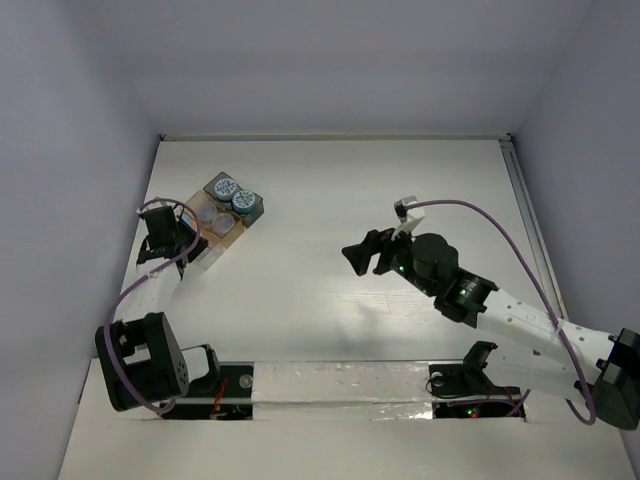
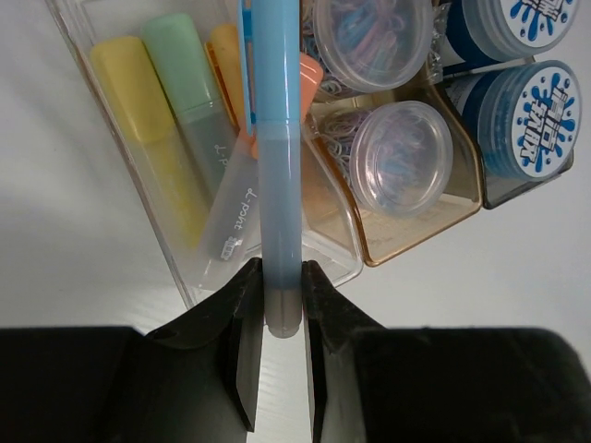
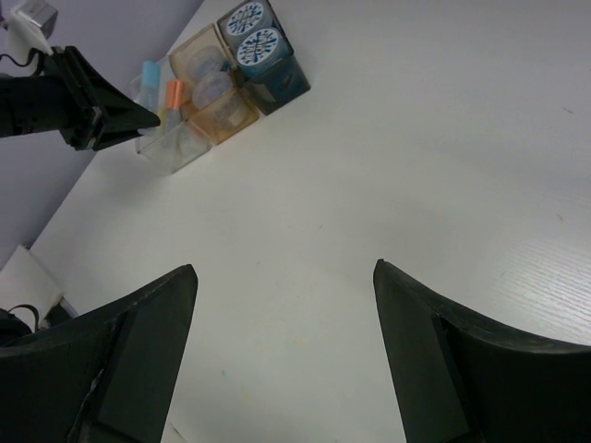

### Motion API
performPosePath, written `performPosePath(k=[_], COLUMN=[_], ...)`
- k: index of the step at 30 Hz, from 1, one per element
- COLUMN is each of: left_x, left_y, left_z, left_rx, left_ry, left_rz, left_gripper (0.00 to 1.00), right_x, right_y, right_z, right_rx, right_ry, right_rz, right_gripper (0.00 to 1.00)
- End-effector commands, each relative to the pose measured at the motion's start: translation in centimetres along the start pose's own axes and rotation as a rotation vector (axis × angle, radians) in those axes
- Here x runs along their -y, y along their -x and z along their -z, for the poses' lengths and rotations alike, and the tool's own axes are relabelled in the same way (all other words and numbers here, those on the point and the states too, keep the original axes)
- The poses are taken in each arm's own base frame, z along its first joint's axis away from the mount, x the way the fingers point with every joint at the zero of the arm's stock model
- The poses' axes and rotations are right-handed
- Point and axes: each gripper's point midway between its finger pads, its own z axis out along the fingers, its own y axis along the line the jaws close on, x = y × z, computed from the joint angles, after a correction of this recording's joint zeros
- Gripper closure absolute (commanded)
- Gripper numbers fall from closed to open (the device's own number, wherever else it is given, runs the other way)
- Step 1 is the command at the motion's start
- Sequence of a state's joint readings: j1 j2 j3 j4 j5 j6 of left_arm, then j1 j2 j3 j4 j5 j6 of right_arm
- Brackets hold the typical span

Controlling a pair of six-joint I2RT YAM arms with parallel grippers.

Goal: Sort the stationery into containers
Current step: Place the pen in the storage box.

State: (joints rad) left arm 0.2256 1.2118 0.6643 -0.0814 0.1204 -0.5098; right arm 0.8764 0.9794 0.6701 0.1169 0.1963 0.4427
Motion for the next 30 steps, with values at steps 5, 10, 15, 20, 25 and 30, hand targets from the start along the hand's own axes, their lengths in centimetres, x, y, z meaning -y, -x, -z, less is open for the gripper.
performPosePath(k=[5,10,15,20,25,30], left_x=[1.4,0.7,0.2,-0.5,-1.6,-2.5], left_y=[3.5,4.1,3.7,2.6,2.3,2.9], left_z=[-0.7,-1.5,-2.1,-3.1,-3.4,-3.1], left_rx=[0.063,0.064,0.050,0.008,0.001,0.034], left_ry=[-0.013,0.045,0.067,0.091,0.133,0.175], left_rz=[-0.012,-0.009,-0.008,0.002,0.018,0.038], left_gripper=[1.00,1.00,0.91,0.88,0.77,0.60], right_x=[-3.0,-3.8,-4.2,-4.2,-4.2,-4.1], right_y=[0.9,0.3,0.9,1.2,1.0,0.9], right_z=[-0.2,-0.3,0.2,0.7,0.6,0.7], right_rx=[0.026,0.001,0.020,0.032,0.027,0.028], right_ry=[0.153,0.196,0.216,0.222,0.225,0.224], right_rz=[-0.035,-0.040,-0.042,-0.044,-0.043,-0.040], right_gripper=[0.17,0.17,0.17,0.17,0.17,0.17])
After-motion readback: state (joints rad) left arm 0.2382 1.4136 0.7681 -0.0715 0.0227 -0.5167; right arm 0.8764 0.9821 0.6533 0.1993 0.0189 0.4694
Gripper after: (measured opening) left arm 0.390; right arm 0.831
